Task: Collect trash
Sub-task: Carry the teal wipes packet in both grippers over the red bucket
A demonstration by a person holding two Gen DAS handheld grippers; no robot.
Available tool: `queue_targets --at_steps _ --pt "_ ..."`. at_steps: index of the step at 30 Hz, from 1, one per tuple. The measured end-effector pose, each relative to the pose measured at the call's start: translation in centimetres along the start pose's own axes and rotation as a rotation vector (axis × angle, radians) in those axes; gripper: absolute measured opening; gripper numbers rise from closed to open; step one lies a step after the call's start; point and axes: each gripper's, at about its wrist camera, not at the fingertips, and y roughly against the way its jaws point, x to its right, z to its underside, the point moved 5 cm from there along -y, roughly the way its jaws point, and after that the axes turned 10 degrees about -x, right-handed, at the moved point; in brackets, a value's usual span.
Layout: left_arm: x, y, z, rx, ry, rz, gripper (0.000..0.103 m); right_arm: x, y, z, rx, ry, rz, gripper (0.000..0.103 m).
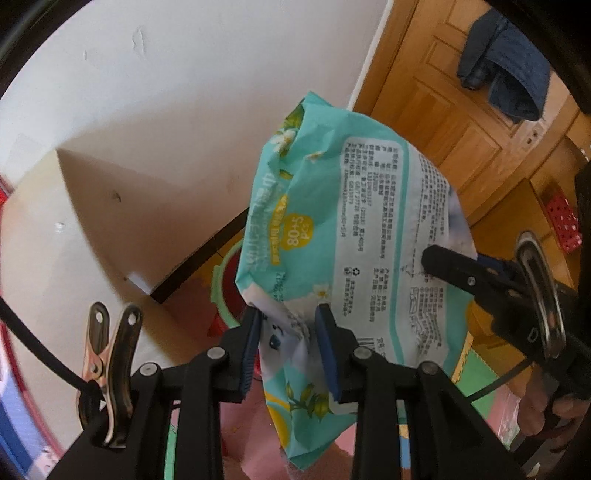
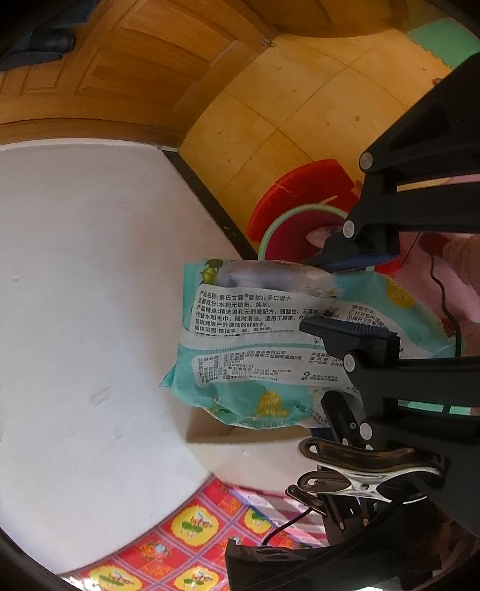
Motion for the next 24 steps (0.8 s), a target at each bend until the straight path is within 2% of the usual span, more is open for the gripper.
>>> queue_targets --at_steps 9,16,24 --pt "0.0 -7.3 -0.6 -0.015 0.076 -0.035 0.031 5.0 -6.5 -1.5 -0.069 0.048 -0.009 0.026" --pt "0.1 -13.4 -1.7 -0.034 0.112 -0.060 0.031 6.6 -12.1 -1.9 -0.109 0.072 -0.005 0.026" --pt "-0.3 -18.1 -2.4 -0.069 0.138 -0.068 0.032 8.1 -17.7 -2.2 -0.151 0.079 -0.001 0.026"
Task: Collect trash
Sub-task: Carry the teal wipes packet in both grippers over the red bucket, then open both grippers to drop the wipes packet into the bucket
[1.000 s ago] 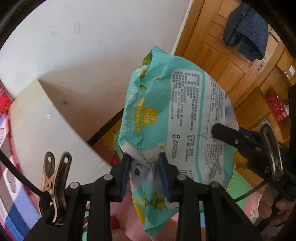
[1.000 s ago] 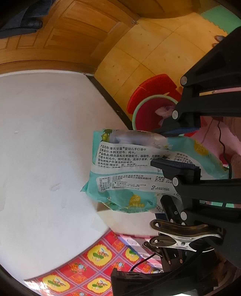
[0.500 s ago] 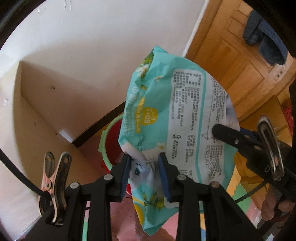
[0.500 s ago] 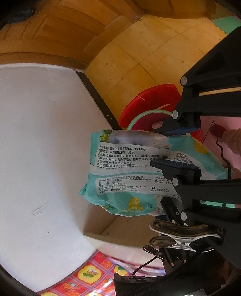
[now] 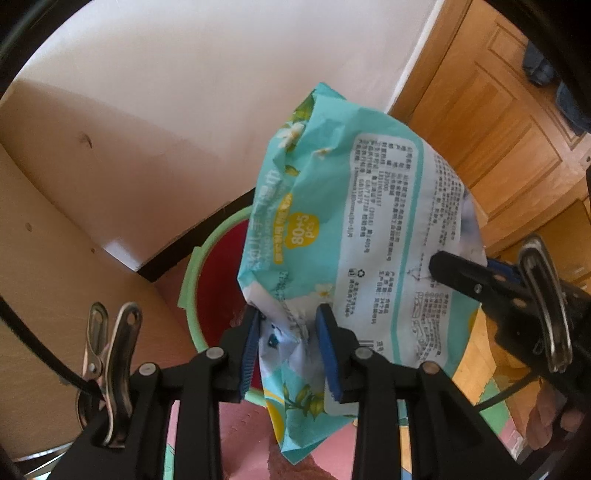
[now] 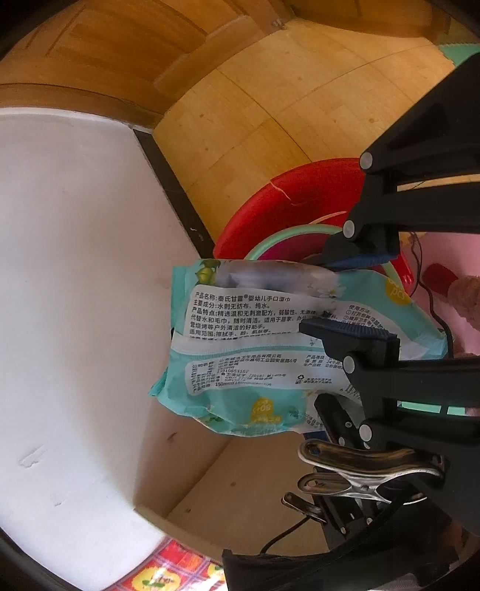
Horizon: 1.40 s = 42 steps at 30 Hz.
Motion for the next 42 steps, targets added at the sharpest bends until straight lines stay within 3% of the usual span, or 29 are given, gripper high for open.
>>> queue_targets --at_steps 9,18,30,42 --pt "1.0 -3.0 -1.1 -0.058 0.018 -0.021 0.034 -0.1 -4.4 0.0 -0.041 0.027 0.031 0.026" --pt "1.4 -3.1 -1.2 -0.102 0.031 -0.053 0.044 0.6 -6.2 0.3 -0.085 0.024 0.021 0.034" --pt "0.1 -3.2 0.5 -0.134 0.101 -0.013 0.045 -0.4 -7.6 0.7 -0.115 0.052 -0.030 0.032" --pt "-2.7 -3.4 2.5 -0.171 0.171 -0.014 0.045 -1.4 -15.6 2.0 -0.260 0.121 0.014 0.030"
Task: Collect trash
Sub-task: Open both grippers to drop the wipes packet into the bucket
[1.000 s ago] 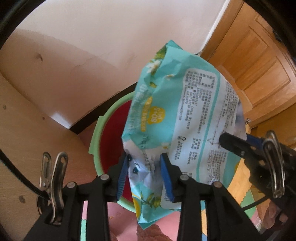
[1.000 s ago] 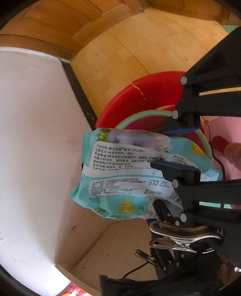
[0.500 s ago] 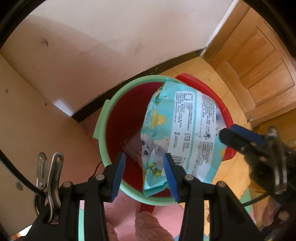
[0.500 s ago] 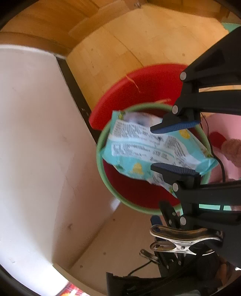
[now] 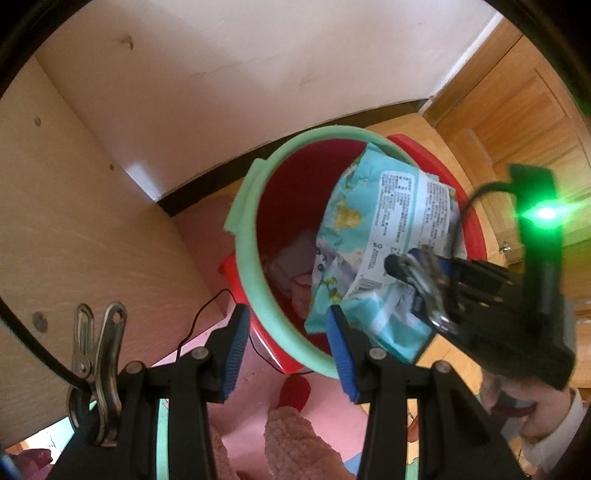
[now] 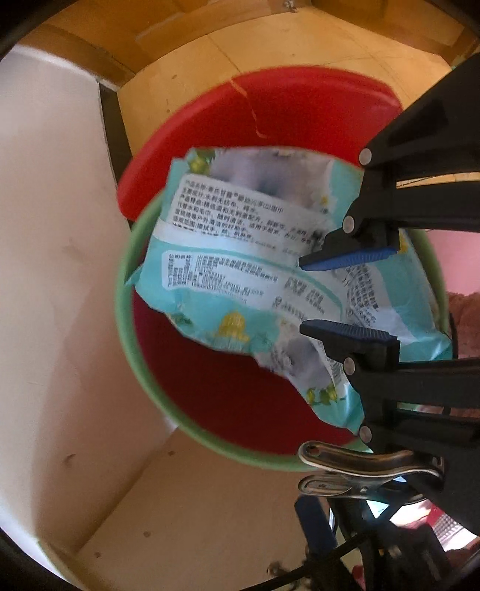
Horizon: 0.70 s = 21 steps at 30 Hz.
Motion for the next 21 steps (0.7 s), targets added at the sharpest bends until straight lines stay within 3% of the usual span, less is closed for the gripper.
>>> queue_targets --at_steps 12,16,21 --pt "-1.0 0.4 0.1 -0.003 0.024 0.002 0.045 1.9 -7.5 -0.7 -0.199 -0.039 0.050 0.030" --pt "-0.6 0.2 0.1 -0.008 0.014 0.003 0.045 1.7 -8.1 -0.9 -0.221 -0.023 0.064 0.030" --pt "0.5 0.2 0.4 -0.011 -0.007 0.008 0.045 1.3 -6.7 -1.0 -0.187 -0.014 0.043 0.030"
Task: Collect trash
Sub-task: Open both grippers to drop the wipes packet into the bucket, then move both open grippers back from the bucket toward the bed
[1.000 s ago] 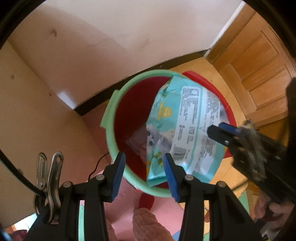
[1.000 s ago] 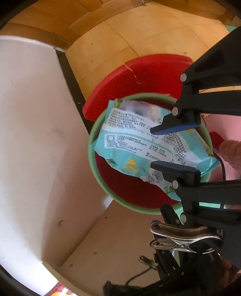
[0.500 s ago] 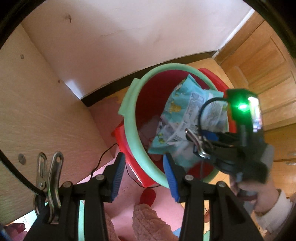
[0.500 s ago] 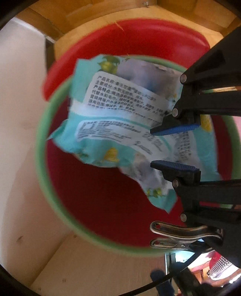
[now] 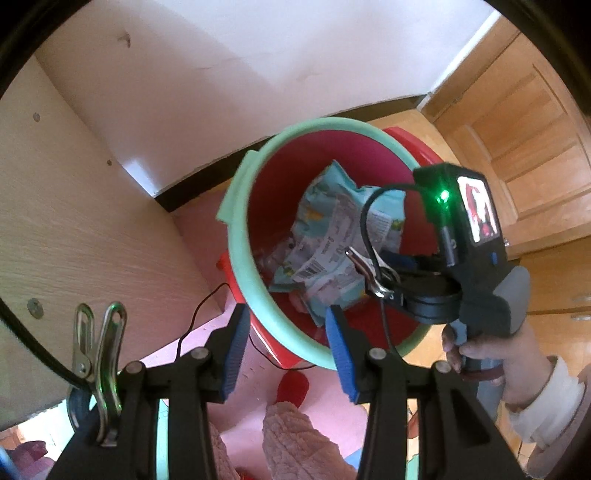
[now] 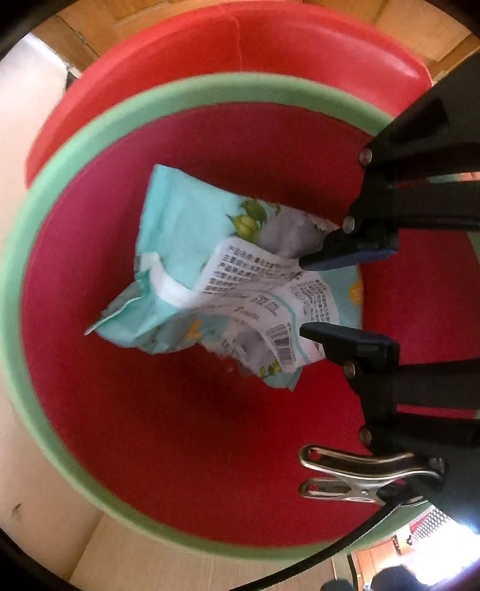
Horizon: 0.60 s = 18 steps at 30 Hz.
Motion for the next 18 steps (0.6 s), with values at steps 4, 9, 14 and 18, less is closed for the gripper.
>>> queue_targets --at_steps 4,9,14,18 --pt "1.4 0.5 0.5 0.005 -0.026 0.005 0.045 -0.5 2.2 0.5 0.040 0.018 -0.007 0.030" --pt "2.9 1.7 2.0 0.013 -0.069 0.010 0.045 -0.5 5.4 2.5 0.121 0.010 -0.031 0.030" --pt "4.4 3.3 3.9 0.029 -0.098 0.024 0.045 -0.4 9.3 5.1 0.212 0.027 -0.041 0.030" --pt "5.2 5.0 4.8 0.051 -0.111 0.037 0.045 -0.2 12.2 7.3 0.264 0.017 -0.050 0.030"
